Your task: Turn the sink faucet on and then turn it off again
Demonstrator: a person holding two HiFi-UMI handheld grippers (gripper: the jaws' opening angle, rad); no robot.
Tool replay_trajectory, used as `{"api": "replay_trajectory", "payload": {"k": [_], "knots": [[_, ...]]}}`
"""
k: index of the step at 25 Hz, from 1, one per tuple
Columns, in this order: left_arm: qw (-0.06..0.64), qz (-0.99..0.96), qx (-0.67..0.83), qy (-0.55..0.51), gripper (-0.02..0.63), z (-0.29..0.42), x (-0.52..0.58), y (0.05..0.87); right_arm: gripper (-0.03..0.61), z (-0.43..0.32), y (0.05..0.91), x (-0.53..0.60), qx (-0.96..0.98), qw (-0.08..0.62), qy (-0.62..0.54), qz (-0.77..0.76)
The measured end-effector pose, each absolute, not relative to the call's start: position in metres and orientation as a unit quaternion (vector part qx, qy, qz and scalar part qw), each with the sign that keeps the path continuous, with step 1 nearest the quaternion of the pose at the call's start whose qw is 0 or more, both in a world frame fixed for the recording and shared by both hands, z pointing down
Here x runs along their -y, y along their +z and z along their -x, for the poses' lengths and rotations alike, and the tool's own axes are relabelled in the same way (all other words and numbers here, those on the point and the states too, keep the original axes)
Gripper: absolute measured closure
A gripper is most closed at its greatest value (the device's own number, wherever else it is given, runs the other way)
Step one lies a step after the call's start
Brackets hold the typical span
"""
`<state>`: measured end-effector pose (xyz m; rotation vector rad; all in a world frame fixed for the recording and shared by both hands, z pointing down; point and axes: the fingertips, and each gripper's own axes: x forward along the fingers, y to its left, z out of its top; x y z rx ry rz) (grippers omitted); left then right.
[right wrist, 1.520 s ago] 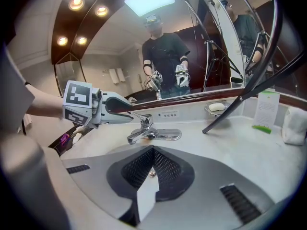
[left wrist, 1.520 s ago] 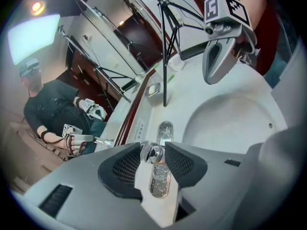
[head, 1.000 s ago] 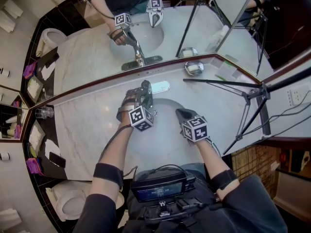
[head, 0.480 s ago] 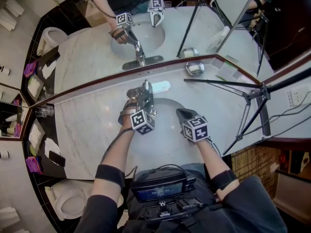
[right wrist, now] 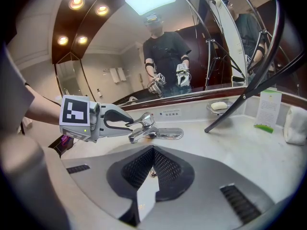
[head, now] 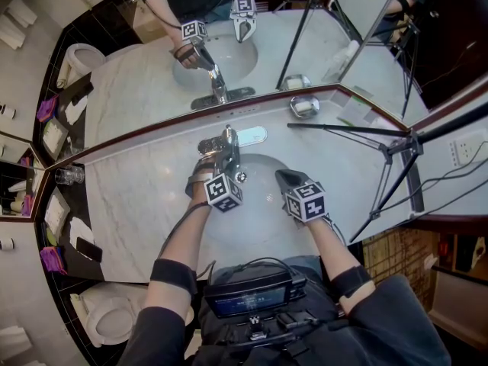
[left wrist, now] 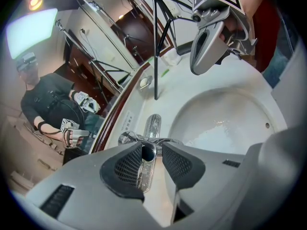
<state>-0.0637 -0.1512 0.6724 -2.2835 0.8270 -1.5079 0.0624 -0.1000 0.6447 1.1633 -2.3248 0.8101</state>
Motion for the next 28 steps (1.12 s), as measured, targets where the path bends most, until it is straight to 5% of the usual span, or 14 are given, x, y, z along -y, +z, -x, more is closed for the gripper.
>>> {"api": "replay_trajectory", "payload": {"k": [11,14,16,28], "knots": [[0.134,0.803,-0.297,-0.499,0.496,0.066,0.138,0.653,0.558,-0.066,0.638,0.102,0.838,0.203,0.283,-0.420],[0.120,0.808,-0.319,-0.480,0.543,0.072,0.132,0.639,0.558,-0.065,0.637,0.101,0.840,0.202,0.281,-0.419],[0.098,0.816,-0.336,-0.460,0.612,0.075,0.127,0.628,0.558,-0.063,0.635,0.100,0.841,0.200,0.279,-0.417],[-0.095,0.850,-0.432,-0.288,0.614,0.095,0.085,0.583,0.558,-0.060,0.618,0.097,0.850,0.193,0.262,-0.414]]}}
